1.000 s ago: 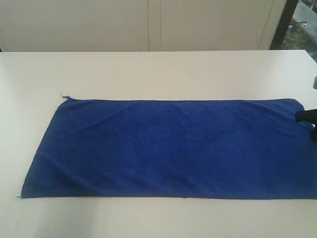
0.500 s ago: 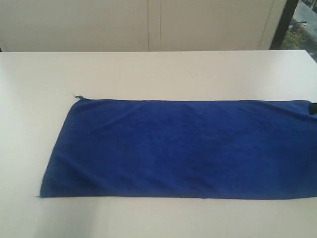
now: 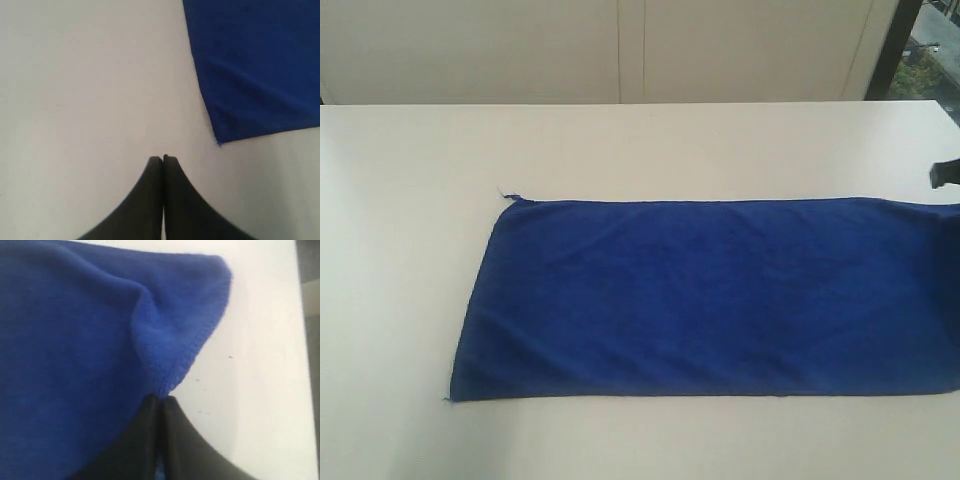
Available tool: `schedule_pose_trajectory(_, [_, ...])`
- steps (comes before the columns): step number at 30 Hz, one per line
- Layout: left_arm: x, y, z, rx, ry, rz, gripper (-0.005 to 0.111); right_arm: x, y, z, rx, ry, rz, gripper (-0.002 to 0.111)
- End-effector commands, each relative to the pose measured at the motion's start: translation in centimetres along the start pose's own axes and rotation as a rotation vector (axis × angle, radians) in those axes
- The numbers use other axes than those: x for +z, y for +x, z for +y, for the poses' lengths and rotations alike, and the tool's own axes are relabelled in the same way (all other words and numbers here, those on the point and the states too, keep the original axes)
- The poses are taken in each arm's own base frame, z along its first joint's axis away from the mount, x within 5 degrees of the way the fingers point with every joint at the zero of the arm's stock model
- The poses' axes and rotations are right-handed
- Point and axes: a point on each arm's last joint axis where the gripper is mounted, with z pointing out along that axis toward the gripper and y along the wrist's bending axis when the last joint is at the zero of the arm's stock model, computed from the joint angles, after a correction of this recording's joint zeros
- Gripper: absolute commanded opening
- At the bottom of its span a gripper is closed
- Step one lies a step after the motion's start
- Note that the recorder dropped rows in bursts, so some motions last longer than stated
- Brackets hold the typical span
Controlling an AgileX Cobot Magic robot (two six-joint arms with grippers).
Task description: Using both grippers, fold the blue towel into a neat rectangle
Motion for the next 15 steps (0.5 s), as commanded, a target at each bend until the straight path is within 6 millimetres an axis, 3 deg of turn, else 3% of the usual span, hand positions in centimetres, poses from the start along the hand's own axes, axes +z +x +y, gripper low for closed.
schedule_pose_trajectory(1, [0.0,0.2,0.0,-0.014,0.005,0.005,0.000,-3.7,-0.5,4.2,-0.086,-0.059,-0.076,0.000])
schedule_pose_trajectory(7, [0.0,0.2,0.0,-0.014,0.005,0.005,0.000,-7.7,-0.1,10.2,-0.209,-0.154,-0.154,0.000])
schedule_pose_trajectory(15, [0.0,0.2,0.0,-0.014,0.005,0.005,0.000,-11.9,-0.3,16.1,-0.348,-0.239,-0.217,0.000])
